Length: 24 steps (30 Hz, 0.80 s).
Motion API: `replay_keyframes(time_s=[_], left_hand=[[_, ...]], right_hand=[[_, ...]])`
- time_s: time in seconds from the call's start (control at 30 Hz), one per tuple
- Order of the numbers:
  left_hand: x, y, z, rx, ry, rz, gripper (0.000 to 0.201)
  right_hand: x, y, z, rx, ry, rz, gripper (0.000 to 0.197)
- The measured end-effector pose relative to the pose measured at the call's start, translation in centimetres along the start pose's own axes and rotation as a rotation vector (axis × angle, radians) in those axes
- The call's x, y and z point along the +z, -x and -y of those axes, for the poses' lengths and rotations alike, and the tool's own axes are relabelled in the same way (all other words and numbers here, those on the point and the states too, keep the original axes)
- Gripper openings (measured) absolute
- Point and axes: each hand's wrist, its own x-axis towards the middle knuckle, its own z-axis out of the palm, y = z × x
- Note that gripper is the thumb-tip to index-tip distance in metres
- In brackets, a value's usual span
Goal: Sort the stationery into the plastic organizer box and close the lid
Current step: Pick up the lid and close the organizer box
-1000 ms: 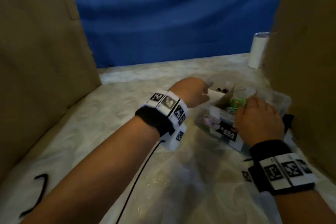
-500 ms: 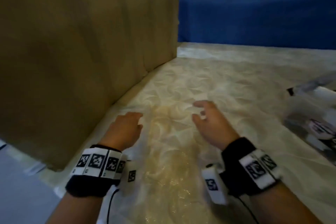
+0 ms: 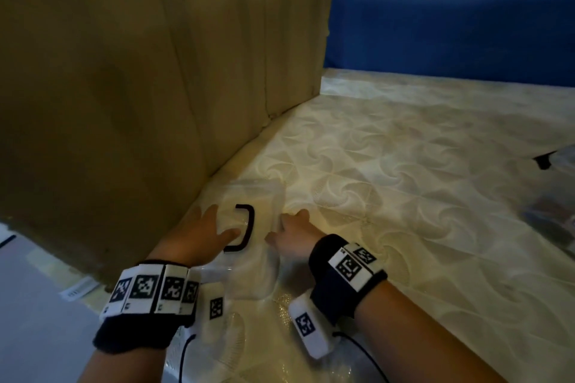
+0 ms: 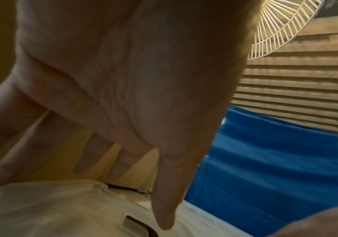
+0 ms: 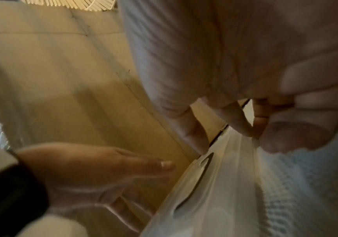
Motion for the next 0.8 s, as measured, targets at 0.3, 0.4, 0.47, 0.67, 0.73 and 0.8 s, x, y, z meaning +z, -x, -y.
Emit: replay_keyframes(time_s=[0.3, 0.4, 0.47, 0.67, 0.73, 0.8], left_hand=[[-1.1, 0.4, -2.0, 0.006, -0.073, 0.064, 0.075], [-1.0, 1.2, -3.4, 0.088, -0.138, 0.039, 0.067], [-1.0, 1.6, -4.3, 0.134, -0.145, 0.015, 0.067], [-1.0, 2.3, -8.4, 0.402, -0.08, -0.247, 0.07], [-1.2, 3.1, -10.8, 0.52, -0.079, -0.437, 0.066], [-1.3, 3.9, -13.2, 0.636, -0.061, -0.606, 0.066]], right_hand=[[-0.2, 1.1, -0.9, 0.039, -0.92, -0.023, 0.07], [0.0, 1.6, -1.0, 0.006, -0.904, -0.078, 0.068], [-0.9, 2.3, -1.4, -0.034, -0.94, -0.102, 0.065], [-6.8, 6.9, -3.9, -0.242, -1.133, -0.325, 0.047], [-8.5, 8.5, -5.1, -0.309, -1.182, -0.418, 0.041], [-9.6, 10.1, -6.4, -0.363, -1.243, -0.496, 0.034]])
